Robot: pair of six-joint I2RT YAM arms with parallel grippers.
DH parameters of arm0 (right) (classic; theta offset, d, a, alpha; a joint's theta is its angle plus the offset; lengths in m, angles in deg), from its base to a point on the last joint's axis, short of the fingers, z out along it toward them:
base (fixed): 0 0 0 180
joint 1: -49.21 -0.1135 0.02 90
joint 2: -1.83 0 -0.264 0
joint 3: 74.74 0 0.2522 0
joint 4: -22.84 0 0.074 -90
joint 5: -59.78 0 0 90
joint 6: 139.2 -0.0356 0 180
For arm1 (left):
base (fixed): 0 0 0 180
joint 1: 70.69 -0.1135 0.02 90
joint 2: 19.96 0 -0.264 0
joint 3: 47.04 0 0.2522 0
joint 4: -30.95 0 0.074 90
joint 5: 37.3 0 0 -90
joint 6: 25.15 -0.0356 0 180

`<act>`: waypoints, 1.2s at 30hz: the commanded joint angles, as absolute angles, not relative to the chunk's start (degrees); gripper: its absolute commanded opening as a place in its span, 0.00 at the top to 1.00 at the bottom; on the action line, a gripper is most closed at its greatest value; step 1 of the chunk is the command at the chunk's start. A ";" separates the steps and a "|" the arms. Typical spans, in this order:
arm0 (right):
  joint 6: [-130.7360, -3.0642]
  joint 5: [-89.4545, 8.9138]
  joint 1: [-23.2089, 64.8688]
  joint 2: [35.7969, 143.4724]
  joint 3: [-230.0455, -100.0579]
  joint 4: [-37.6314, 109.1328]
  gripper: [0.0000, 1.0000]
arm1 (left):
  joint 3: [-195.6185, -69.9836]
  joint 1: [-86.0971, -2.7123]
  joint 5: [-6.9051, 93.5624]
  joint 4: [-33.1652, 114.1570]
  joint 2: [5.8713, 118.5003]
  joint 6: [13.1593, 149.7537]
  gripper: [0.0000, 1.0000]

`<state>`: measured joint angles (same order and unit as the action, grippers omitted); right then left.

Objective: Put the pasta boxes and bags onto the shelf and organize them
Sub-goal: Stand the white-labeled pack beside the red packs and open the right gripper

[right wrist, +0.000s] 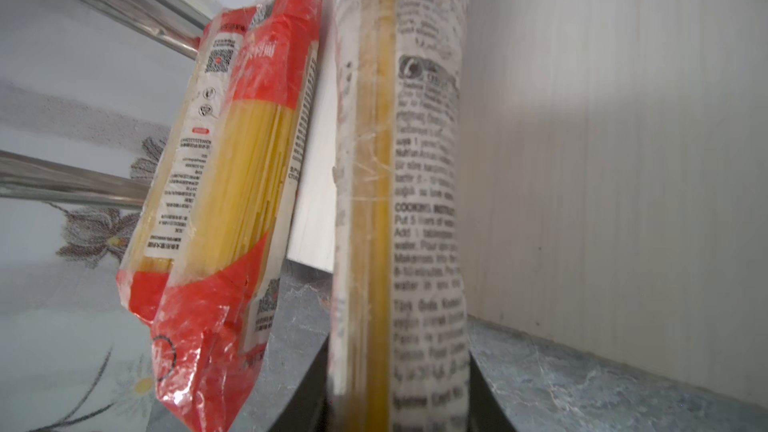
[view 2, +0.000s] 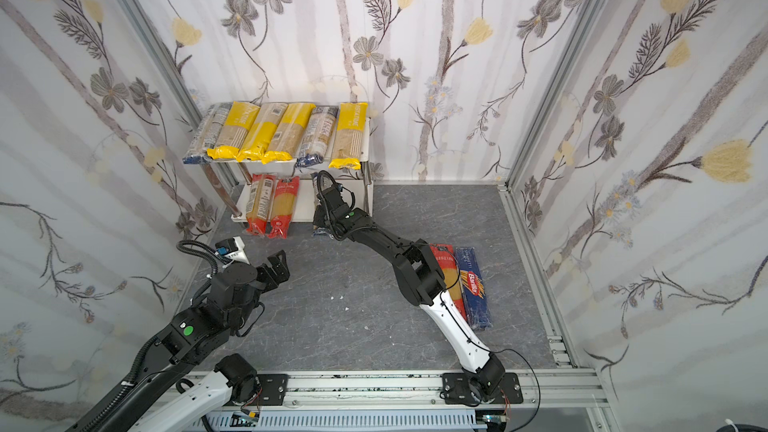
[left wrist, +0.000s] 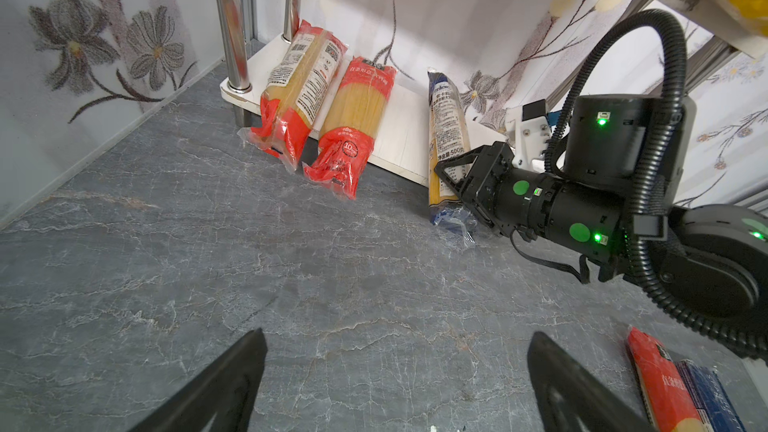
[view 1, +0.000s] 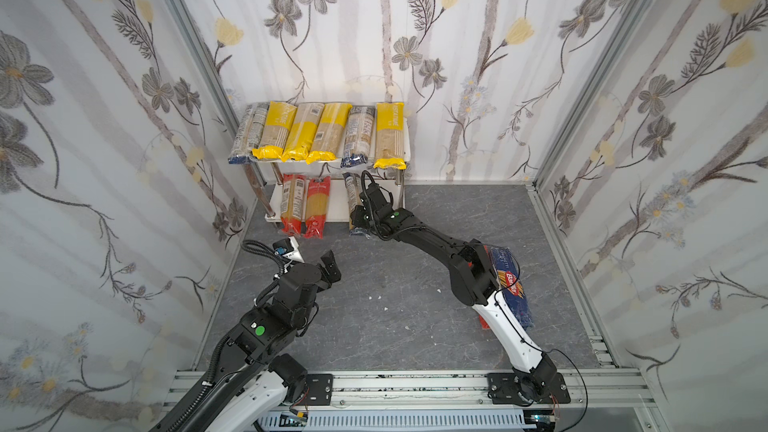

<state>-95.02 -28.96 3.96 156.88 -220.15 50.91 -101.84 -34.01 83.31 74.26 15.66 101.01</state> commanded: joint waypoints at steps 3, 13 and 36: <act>-97.36 -30.85 3.42 160.15 -225.98 42.73 0.70 | -101.93 -34.13 84.69 74.42 15.03 100.45 0.00; -98.88 -34.35 2.90 162.35 -227.22 40.18 0.37 | -101.76 -34.21 85.13 74.29 14.24 100.89 0.00; -92.09 -38.94 4.39 158.13 -225.27 44.90 0.24 | -102.61 -34.12 84.44 74.38 14.67 100.93 0.00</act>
